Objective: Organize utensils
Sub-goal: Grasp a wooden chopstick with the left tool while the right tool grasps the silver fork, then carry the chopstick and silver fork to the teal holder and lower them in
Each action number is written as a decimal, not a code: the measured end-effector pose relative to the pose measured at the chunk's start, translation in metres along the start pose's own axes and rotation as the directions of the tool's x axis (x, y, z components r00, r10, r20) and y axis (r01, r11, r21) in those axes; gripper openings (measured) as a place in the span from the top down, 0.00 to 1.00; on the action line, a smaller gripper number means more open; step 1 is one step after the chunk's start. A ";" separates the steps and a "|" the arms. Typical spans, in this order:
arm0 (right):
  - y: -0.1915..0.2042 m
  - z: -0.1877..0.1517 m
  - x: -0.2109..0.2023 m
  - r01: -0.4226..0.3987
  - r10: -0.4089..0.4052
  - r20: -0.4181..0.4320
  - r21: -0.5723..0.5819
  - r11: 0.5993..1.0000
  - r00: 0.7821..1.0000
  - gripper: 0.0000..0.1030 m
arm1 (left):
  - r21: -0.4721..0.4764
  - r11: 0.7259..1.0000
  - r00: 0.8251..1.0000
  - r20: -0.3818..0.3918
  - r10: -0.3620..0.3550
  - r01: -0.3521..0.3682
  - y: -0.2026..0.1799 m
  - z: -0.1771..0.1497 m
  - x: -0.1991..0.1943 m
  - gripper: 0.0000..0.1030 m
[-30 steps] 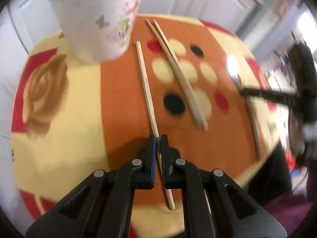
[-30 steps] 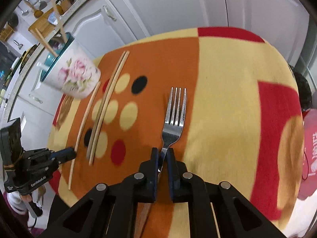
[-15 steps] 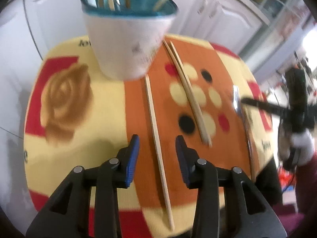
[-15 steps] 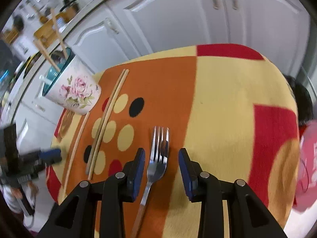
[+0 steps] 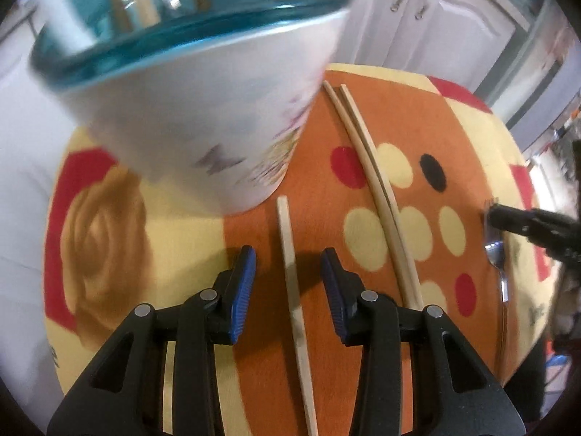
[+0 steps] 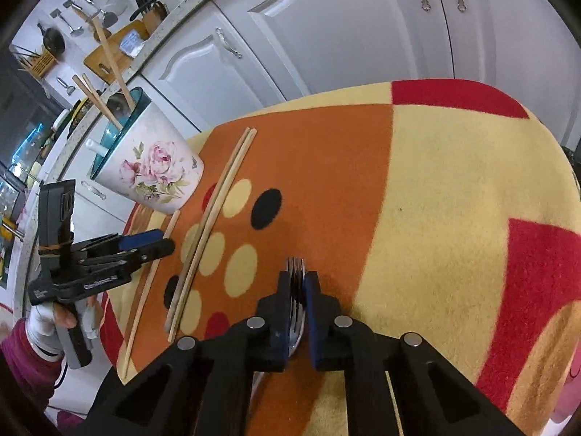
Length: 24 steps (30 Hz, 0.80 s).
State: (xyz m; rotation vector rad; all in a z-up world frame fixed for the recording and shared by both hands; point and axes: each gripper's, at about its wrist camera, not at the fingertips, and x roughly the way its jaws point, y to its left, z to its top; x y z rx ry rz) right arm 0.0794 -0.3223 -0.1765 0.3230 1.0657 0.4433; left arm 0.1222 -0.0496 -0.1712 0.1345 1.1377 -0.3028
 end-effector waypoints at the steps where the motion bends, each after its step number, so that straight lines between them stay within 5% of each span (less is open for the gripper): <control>1: 0.000 0.000 -0.003 0.002 -0.002 0.004 -0.002 1.000 1.000 0.97 | 0.015 1.000 1.000 0.003 0.006 -0.006 -0.002 0.002 0.001 0.81; 2: 0.002 0.000 -0.006 0.008 -0.008 0.013 -0.007 1.000 1.000 0.98 | 0.017 1.000 1.000 -0.002 -0.016 0.016 -0.002 0.004 0.001 0.95; 6: 0.011 0.000 -0.026 0.018 -0.017 0.046 -0.035 0.999 0.999 0.99 | -0.029 0.997 0.997 -0.004 -0.077 0.076 0.010 0.003 -0.008 0.95; 13: 0.038 0.011 -0.065 0.034 -0.021 0.134 -0.089 0.995 0.991 0.98 | -0.072 0.985 0.980 0.129 -0.149 0.159 0.027 -0.003 -0.068 0.95; 24: 0.083 0.027 -0.106 0.055 -0.014 0.230 -0.175 0.983 0.973 0.98 | -0.098 0.974 0.937 0.306 -0.166 0.204 0.047 -0.011 -0.152 0.96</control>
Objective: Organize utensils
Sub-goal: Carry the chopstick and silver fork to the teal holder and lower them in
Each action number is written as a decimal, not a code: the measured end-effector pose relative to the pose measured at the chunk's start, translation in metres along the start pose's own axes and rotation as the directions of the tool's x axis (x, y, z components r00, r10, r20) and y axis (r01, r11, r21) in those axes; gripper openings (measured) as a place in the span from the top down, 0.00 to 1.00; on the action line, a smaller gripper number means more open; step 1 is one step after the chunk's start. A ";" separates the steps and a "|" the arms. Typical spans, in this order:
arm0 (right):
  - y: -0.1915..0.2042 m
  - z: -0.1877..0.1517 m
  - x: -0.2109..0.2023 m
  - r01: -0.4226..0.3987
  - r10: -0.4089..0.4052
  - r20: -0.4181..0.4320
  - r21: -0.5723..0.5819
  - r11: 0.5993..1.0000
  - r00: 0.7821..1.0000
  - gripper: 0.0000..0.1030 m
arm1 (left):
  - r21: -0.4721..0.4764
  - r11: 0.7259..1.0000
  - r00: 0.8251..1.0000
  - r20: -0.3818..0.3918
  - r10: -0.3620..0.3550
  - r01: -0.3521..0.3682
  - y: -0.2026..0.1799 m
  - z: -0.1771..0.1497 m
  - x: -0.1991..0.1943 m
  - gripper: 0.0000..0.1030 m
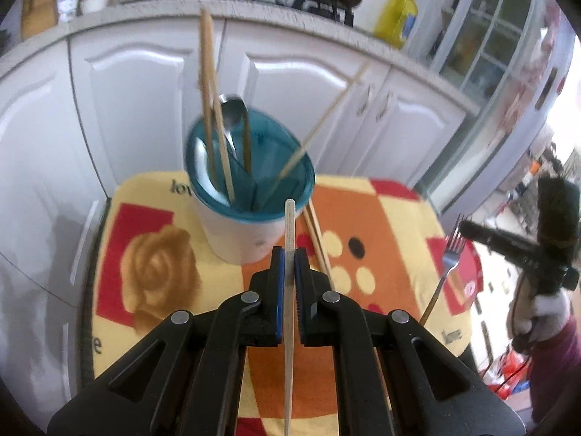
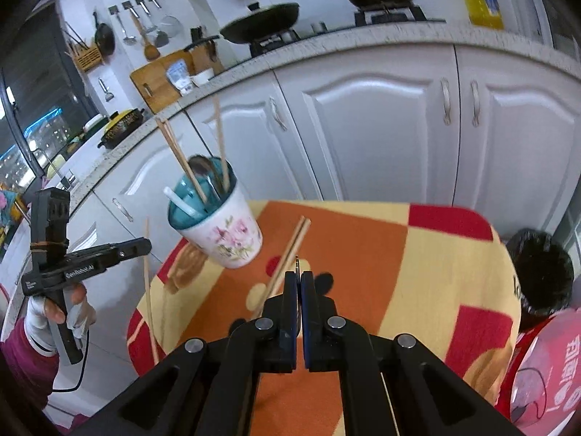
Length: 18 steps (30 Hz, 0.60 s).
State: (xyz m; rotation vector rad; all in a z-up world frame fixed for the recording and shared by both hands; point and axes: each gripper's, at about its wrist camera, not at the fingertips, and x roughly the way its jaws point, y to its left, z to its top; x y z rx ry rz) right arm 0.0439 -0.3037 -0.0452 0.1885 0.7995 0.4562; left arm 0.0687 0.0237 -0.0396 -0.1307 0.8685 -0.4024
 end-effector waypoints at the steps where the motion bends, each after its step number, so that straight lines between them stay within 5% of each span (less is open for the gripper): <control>1: 0.003 0.003 -0.002 -0.001 0.001 0.007 -0.004 1.000 1.000 0.98 | -0.011 1.000 1.000 0.019 -0.002 0.002 0.002 0.003 -0.007 0.96; 9: 0.034 0.035 -0.014 -0.022 0.026 0.070 -0.055 0.998 0.997 0.98 | -0.053 0.998 0.988 0.155 -0.009 0.018 0.014 0.037 -0.052 0.96; 18: 0.088 0.096 -0.018 -0.041 0.068 0.181 -0.148 0.988 0.981 0.98 | -0.044 0.999 0.949 0.314 0.029 -0.017 0.013 0.096 -0.088 0.96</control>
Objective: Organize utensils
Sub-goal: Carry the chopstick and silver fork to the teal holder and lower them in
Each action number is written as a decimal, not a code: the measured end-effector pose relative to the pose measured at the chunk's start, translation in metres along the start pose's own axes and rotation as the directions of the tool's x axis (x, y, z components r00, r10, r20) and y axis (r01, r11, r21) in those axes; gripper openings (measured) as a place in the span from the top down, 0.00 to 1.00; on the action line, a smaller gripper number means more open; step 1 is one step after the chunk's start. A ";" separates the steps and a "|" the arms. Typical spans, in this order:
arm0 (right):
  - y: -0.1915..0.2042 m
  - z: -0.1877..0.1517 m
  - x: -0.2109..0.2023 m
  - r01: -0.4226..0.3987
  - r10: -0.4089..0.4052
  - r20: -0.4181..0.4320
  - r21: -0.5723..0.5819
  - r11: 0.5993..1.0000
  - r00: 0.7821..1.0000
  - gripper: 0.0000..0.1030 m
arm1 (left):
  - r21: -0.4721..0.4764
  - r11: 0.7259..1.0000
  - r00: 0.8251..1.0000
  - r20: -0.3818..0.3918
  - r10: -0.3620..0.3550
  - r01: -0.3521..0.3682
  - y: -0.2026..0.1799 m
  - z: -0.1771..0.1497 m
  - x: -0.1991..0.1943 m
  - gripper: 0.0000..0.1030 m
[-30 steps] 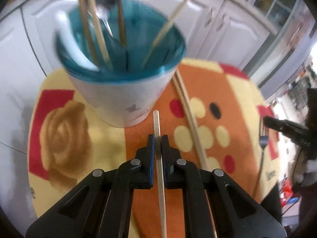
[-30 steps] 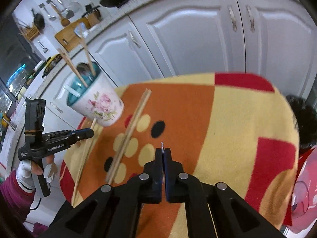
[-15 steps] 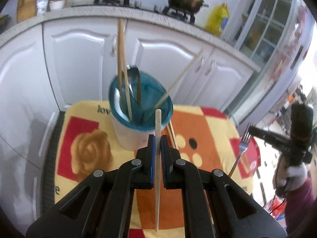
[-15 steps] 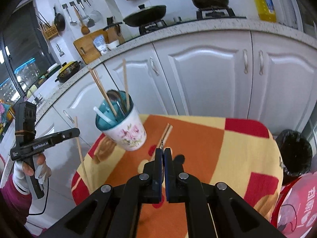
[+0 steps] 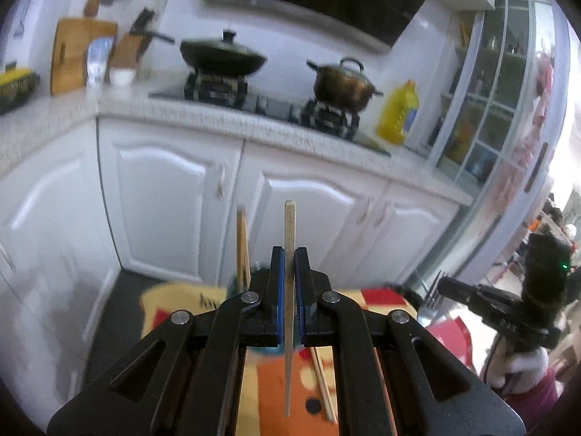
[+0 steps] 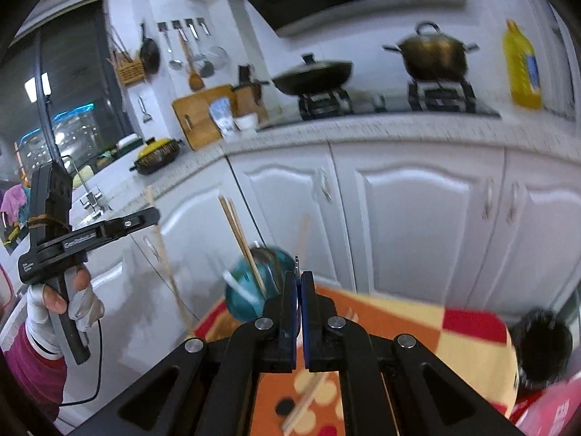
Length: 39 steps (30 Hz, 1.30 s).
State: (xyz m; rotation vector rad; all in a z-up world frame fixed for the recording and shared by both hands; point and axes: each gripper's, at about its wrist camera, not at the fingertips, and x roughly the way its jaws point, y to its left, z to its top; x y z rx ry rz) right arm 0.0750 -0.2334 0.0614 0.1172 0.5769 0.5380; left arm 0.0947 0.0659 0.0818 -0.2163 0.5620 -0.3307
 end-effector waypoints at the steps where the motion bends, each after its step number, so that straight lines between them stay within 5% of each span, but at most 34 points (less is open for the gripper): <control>1: 0.002 0.008 0.003 0.000 0.000 0.008 -0.005 1.000 1.000 0.98 | 0.001 1.000 1.000 0.014 0.006 -0.006 0.000 0.007 0.001 0.96; 10: 0.018 0.062 0.042 0.060 -0.057 0.049 -0.052 0.997 0.997 0.98 | 0.028 0.996 0.992 0.099 0.077 -0.080 0.001 0.057 0.028 0.96; 17: 0.023 0.077 0.089 0.119 -0.116 0.035 -0.114 0.986 0.993 0.99 | 0.037 0.991 0.988 0.089 0.124 -0.128 0.008 0.051 0.065 0.96; 26: 0.025 0.040 0.128 0.115 -0.127 -0.057 -0.180 0.977 0.990 0.99 | 0.037 0.989 0.989 0.031 0.142 -0.143 0.019 0.015 0.099 0.96; 39: 0.014 0.007 0.145 0.069 -0.084 -0.161 -0.096 0.993 0.983 0.97 | 0.121 0.967 0.974 0.038 0.222 -0.225 0.015 0.004 0.082 0.95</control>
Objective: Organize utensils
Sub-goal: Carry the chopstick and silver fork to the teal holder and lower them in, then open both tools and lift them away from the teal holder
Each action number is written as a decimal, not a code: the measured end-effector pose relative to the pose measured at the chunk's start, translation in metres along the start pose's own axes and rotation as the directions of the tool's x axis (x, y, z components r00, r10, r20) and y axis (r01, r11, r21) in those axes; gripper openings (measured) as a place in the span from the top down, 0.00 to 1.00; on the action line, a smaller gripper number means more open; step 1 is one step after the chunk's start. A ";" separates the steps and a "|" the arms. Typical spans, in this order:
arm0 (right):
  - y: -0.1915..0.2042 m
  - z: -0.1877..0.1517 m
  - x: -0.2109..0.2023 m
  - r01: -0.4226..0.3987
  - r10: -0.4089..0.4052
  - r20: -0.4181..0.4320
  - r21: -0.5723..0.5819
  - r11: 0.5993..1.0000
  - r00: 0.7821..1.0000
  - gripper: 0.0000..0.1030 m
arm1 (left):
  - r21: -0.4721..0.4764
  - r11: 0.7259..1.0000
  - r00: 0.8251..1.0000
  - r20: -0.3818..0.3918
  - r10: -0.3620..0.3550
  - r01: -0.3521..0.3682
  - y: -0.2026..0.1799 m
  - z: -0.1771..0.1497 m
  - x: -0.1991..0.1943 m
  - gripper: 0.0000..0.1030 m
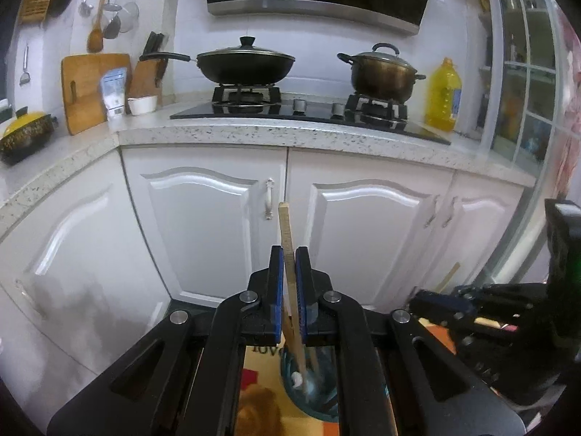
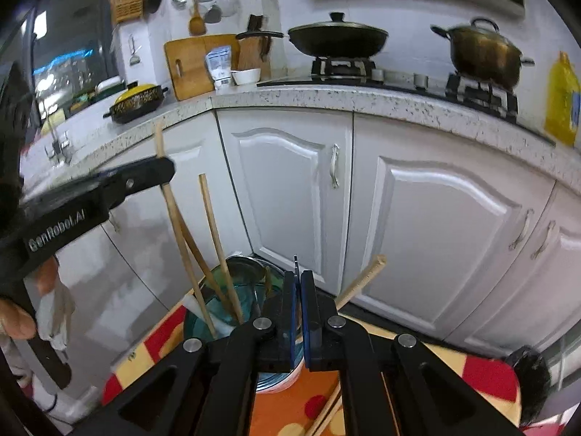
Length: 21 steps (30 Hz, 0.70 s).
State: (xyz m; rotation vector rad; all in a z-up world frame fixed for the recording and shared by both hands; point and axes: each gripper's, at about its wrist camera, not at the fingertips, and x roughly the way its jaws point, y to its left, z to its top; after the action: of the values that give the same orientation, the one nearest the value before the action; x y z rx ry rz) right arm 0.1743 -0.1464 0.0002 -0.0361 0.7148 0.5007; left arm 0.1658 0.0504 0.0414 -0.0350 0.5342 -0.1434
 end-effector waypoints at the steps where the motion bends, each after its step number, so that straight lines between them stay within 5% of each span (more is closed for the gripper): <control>1: -0.003 0.000 -0.002 -0.009 0.009 -0.003 0.019 1.000 1.000 0.97 | -0.009 1.000 1.000 -0.004 -0.004 0.004 0.001 0.000 -0.001 0.95; 5: -0.011 -0.002 -0.026 -0.027 0.025 0.042 0.064 0.998 0.999 0.71 | -0.046 0.997 0.998 -0.009 -0.064 0.063 0.003 0.000 -0.004 0.96; 18: -0.027 -0.036 -0.065 -0.041 0.034 0.043 0.175 0.984 0.999 0.70 | -0.110 0.989 0.990 -0.095 -0.105 0.095 -0.001 -0.014 -0.007 0.92; 21: -0.027 -0.046 -0.068 -0.037 0.031 0.033 0.185 0.982 0.999 0.70 | -0.138 0.986 0.988 -0.107 -0.108 0.093 0.001 -0.018 -0.013 0.63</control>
State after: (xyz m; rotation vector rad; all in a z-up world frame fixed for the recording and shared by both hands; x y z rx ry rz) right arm 0.1145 -0.2084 0.0050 0.1580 0.7313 0.4646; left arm 0.1458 0.0529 0.0319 -0.1845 0.6562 -0.2089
